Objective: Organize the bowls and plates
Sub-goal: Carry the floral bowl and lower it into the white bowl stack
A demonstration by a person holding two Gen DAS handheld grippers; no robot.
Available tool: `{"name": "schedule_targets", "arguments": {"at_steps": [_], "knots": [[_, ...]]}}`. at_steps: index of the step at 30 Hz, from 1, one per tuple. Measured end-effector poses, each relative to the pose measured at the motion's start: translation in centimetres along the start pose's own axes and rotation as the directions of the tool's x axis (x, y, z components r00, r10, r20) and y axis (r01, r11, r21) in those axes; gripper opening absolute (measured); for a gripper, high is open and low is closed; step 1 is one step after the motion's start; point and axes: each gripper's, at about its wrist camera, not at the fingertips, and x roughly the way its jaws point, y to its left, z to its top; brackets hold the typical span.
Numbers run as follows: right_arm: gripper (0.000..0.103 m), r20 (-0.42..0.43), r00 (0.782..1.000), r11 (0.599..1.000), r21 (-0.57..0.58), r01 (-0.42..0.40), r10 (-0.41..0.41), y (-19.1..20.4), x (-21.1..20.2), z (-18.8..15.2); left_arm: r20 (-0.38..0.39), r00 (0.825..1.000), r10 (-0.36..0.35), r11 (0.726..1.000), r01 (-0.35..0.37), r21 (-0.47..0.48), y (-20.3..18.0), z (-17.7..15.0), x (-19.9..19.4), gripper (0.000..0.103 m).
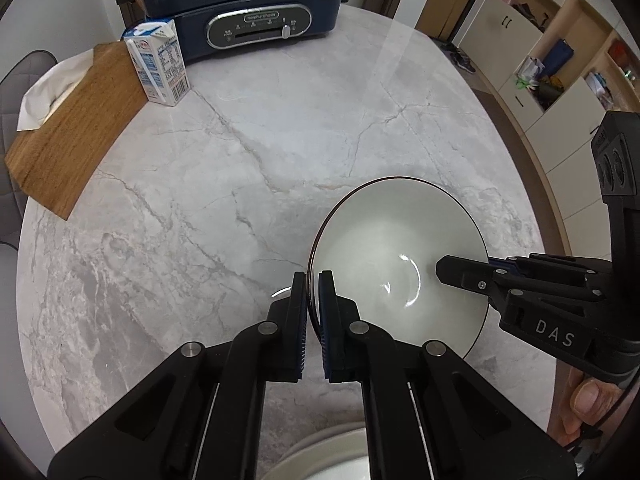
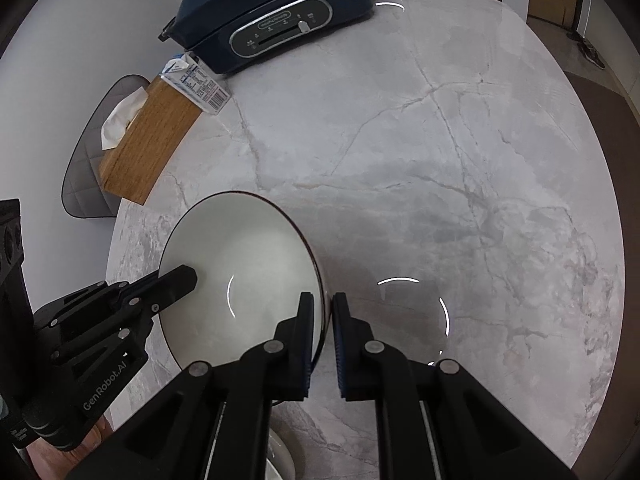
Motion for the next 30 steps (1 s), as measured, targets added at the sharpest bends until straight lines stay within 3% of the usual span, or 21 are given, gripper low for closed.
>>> {"name": "schedule_targets", "arguments": {"at_steps": [8,17,30], "knots": [[0.011,0.031,1.000,0.999,-0.045,-0.001,0.002,3.0,-3.4,-2.7,0.050,0.999,0.002,1.000,-0.001,-0.016,0.3,-3.2,-5.4,0.004],[0.011,0.021,1.000,0.996,-0.085,-0.010,0.012,6.3,-4.8,-8.3,0.066,0.998,-0.004,0.998,0.008,-0.064,1.3,-10.2,-9.6,0.004],[0.011,-0.032,0.999,0.995,-0.095,-0.004,0.001,8.3,-4.1,-15.2,0.047,0.998,0.036,0.998,-0.033,-0.046,1.1,-17.8,-11.2,0.004]]}}
